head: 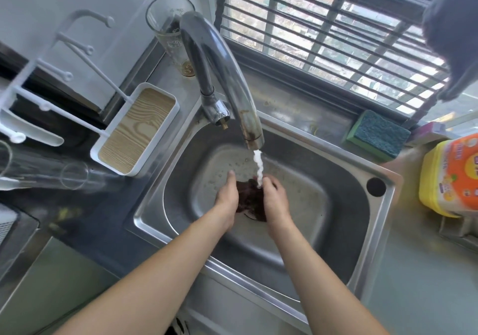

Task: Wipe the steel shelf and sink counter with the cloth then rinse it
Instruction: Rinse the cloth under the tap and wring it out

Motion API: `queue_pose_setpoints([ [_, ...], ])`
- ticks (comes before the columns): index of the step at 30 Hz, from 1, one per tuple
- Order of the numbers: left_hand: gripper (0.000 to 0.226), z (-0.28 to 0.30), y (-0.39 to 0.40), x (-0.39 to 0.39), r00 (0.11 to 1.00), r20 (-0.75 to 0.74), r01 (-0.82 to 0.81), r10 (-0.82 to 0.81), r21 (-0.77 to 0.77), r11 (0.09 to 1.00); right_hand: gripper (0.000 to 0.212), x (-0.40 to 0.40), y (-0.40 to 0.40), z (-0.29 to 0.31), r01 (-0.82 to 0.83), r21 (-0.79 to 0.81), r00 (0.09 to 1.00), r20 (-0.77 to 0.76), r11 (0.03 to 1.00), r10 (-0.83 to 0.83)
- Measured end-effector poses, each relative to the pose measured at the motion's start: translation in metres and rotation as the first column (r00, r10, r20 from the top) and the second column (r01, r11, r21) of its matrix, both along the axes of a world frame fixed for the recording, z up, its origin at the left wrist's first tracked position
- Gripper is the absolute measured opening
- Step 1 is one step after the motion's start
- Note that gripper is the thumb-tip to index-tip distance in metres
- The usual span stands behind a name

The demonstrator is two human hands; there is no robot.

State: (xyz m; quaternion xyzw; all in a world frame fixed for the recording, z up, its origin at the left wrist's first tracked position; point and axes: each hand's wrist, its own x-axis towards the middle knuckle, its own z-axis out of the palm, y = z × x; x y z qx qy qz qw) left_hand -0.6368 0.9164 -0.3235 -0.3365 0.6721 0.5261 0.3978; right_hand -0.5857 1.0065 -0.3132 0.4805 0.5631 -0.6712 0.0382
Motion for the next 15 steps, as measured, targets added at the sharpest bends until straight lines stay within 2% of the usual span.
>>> queue_pose_setpoints([
  [2,0.051,0.0,0.008,0.0,1.0,0.023,0.018,-0.021,0.105,0.994,0.038,0.003,-0.012,-0.001,-0.086,0.011,0.996,0.003,0.996,0.086],
  [4,0.045,0.0,0.011,0.0,0.999,0.009,-0.053,0.052,0.195,0.979,0.047,0.002,-0.012,-0.001,-0.095,0.124,0.995,0.039,0.988,0.091],
  [6,0.039,0.003,0.006,-0.001,0.995,-0.021,-0.091,0.097,0.194,0.977,0.043,0.002,-0.006,0.0,-0.101,0.284,0.995,0.019,0.953,0.099],
  [8,0.036,-0.001,-0.005,-0.001,0.999,-0.019,-0.023,0.026,0.138,0.99,0.047,0.0,0.001,0.005,-0.098,0.337,0.993,-0.032,0.936,0.115],
  [10,0.053,0.001,-0.014,-0.001,0.988,0.135,0.042,-0.07,0.197,0.98,0.048,-0.002,0.008,0.008,-0.162,0.271,0.977,-0.089,0.949,0.192],
  [12,0.076,0.006,-0.015,-0.004,0.953,0.29,-0.03,-0.089,0.381,0.924,0.036,-0.003,0.01,0.011,-0.302,0.175,0.925,-0.184,0.937,0.333],
  [13,0.075,0.009,-0.013,-0.004,0.952,0.303,-0.09,-0.054,0.442,0.892,0.031,-0.003,0.011,0.012,-0.34,0.147,0.904,-0.221,0.929,0.366],
  [15,0.048,0.011,-0.005,-0.007,0.975,0.21,-0.161,0.072,0.444,0.881,0.023,-0.002,0.012,0.014,-0.299,0.127,0.914,-0.247,0.946,0.322],
])
